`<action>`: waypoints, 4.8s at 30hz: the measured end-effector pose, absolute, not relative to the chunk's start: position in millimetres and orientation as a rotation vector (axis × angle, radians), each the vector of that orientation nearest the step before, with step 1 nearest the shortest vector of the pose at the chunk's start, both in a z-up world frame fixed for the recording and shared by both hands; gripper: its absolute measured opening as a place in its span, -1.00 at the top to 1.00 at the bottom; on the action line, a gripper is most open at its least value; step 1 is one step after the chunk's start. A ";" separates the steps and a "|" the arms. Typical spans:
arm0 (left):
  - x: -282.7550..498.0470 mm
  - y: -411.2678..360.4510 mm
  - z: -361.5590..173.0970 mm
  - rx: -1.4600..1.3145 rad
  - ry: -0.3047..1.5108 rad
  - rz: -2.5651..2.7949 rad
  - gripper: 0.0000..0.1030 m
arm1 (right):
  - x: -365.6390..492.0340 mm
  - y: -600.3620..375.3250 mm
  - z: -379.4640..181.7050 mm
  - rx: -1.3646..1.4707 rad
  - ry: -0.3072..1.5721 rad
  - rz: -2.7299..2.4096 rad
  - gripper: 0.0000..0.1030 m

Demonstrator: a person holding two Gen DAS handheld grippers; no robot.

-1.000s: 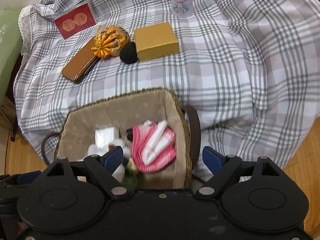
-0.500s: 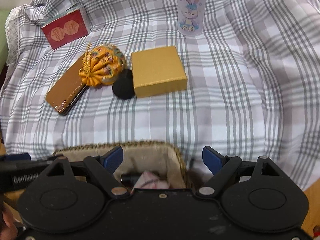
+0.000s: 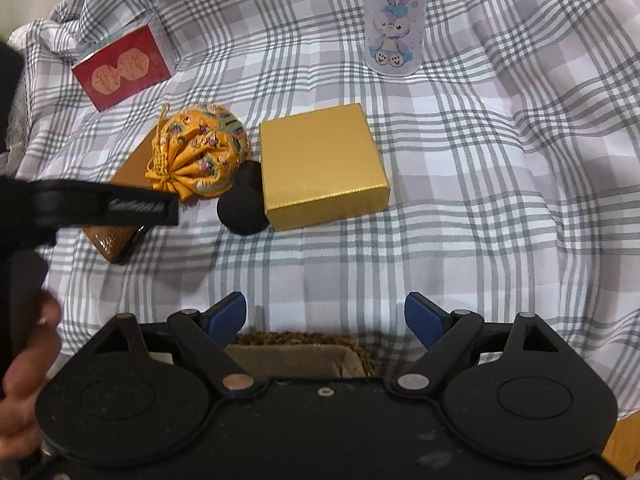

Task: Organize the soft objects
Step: 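Grasp the orange tasseled pouch with the left tool, then close the left tool on the pouch while the right tool grasps the black round-headed object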

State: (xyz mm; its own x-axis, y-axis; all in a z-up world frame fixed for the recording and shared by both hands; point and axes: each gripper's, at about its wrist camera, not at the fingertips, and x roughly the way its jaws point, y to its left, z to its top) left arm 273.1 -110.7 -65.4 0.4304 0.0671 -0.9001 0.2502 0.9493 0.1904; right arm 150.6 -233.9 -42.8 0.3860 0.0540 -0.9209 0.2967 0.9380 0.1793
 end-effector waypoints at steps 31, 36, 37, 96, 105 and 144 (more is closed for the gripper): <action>356.7 -136.1 -38.0 0.415 1.069 -0.261 -0.55 | 177.2 -214.1 -43.5 0.306 1.125 -0.035 -0.64; 334.5 -150.3 -42.1 0.438 1.092 -0.404 -0.56 | 174.4 -211.8 -42.1 0.304 1.127 -0.031 -0.64; 331.3 -153.7 -44.3 0.449 1.088 -0.420 -0.57 | 174.2 -212.3 -42.4 0.302 1.127 -0.032 -0.64; 458.7 -117.9 -122.3 0.314 1.367 -0.349 -0.96 | 242.0 -158.0 -41.6 0.122 0.996 0.114 -0.37; 443.2 -118.5 -121.2 0.317 1.328 -0.349 -0.96 | 220.6 -172.4 -32.4 0.103 1.072 0.121 -0.42; 433.4 -110.8 -121.9 0.315 1.308 -0.367 -0.96 | 258.2 -170.9 -75.9 0.437 1.156 -0.250 0.14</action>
